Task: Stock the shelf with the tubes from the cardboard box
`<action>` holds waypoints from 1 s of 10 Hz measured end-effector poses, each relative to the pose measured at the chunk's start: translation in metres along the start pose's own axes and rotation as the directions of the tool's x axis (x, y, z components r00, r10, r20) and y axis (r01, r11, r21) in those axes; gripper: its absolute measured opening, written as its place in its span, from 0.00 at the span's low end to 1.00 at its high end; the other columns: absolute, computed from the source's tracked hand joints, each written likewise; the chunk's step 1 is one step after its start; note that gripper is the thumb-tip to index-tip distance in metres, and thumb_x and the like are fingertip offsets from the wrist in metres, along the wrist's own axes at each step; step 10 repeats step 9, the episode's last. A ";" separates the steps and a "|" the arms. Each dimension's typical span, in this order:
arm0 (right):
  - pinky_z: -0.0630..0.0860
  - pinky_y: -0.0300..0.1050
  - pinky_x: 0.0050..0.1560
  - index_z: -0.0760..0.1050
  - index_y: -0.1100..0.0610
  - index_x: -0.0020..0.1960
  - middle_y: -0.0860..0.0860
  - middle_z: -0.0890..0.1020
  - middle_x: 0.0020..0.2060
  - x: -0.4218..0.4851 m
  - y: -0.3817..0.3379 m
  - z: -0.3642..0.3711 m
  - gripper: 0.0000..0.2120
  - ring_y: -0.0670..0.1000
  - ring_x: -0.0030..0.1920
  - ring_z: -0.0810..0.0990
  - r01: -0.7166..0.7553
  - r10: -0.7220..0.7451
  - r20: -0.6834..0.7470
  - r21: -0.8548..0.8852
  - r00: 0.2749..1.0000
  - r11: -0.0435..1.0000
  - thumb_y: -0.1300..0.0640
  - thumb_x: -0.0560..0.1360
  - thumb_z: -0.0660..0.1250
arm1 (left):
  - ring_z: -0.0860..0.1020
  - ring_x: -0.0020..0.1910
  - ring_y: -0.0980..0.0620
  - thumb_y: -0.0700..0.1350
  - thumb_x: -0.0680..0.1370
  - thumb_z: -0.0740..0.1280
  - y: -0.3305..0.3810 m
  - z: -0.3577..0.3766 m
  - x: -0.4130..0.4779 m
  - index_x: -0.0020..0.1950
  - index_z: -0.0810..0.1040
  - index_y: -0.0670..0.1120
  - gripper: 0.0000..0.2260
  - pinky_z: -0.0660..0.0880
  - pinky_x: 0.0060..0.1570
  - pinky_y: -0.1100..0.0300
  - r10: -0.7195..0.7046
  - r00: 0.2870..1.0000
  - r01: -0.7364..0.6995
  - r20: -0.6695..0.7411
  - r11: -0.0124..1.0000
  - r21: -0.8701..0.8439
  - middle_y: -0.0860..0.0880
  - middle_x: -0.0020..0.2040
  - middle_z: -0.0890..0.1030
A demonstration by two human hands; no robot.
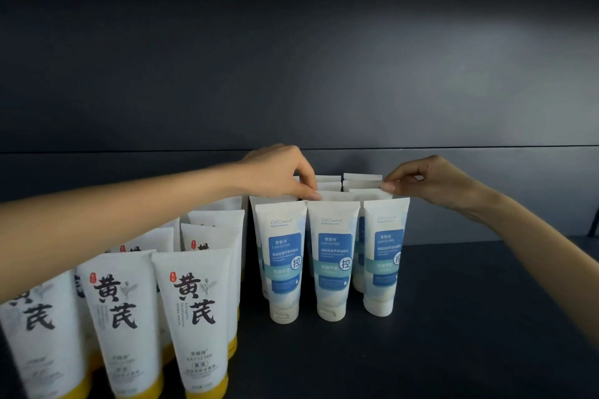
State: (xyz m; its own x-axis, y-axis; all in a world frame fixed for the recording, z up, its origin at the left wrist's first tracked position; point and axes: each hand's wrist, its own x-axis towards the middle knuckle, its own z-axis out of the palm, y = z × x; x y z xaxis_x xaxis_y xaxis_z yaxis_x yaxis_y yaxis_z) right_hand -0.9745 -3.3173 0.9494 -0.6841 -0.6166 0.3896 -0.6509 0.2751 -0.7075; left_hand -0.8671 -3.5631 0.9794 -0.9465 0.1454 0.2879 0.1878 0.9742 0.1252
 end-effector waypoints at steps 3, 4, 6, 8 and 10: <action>0.66 0.28 0.34 0.82 0.53 0.34 0.57 0.73 0.31 0.000 -0.002 -0.001 0.07 0.43 0.31 0.67 0.024 -0.025 -0.009 -0.076 1.000 0.997 0.52 0.68 0.74 | 0.73 0.41 0.59 0.58 0.72 0.70 -0.001 -0.004 -0.002 0.33 0.78 0.59 0.09 0.64 0.35 0.62 0.015 1.000 -0.015 0.003 0.997 0.071 0.59 0.42 0.80; 0.67 0.28 0.34 0.82 0.52 0.33 0.56 0.75 0.31 0.000 -0.002 -0.001 0.08 0.42 0.31 0.68 0.034 -0.034 0.000 -0.071 0.999 0.997 0.48 0.65 0.74 | 0.73 0.41 0.59 0.58 0.73 0.70 -0.002 -0.004 -0.002 0.33 0.78 0.59 0.10 0.65 0.36 0.61 0.009 1.000 -0.009 0.003 0.997 0.078 0.59 0.42 0.80; 0.68 0.32 0.37 0.83 0.53 0.35 0.66 0.78 0.38 0.003 0.000 -0.001 0.14 0.47 0.35 0.70 0.053 -0.054 -0.007 -0.083 0.999 0.995 0.42 0.60 0.72 | 0.75 0.41 0.59 0.58 0.72 0.70 -0.005 -0.003 -0.002 0.34 0.80 0.58 0.09 0.66 0.36 0.61 0.012 1.000 -0.012 0.007 0.998 0.062 0.60 0.41 0.81; 0.70 0.27 0.38 0.83 0.51 0.35 0.56 0.82 0.34 0.002 0.002 -0.002 0.11 0.43 0.35 0.73 0.047 -0.047 0.013 -0.043 0.999 0.998 0.44 0.62 0.72 | 0.77 0.44 0.61 0.59 0.72 0.70 -0.008 -0.001 -0.005 0.41 0.83 0.56 0.08 0.70 0.38 0.60 -0.018 1.000 0.018 0.021 1.000 0.000 0.62 0.41 0.81; 0.71 0.26 0.45 0.83 0.52 0.42 0.47 0.84 0.39 0.003 -0.002 -0.001 0.05 0.38 0.40 0.78 0.059 -0.061 -0.027 -0.064 0.998 0.996 0.51 0.72 0.70 | 0.77 0.46 0.57 0.63 0.72 0.66 -0.007 -0.007 -0.009 0.42 0.83 0.57 0.13 0.73 0.46 0.56 -0.067 0.998 0.067 -0.022 0.998 -0.003 0.59 0.41 0.82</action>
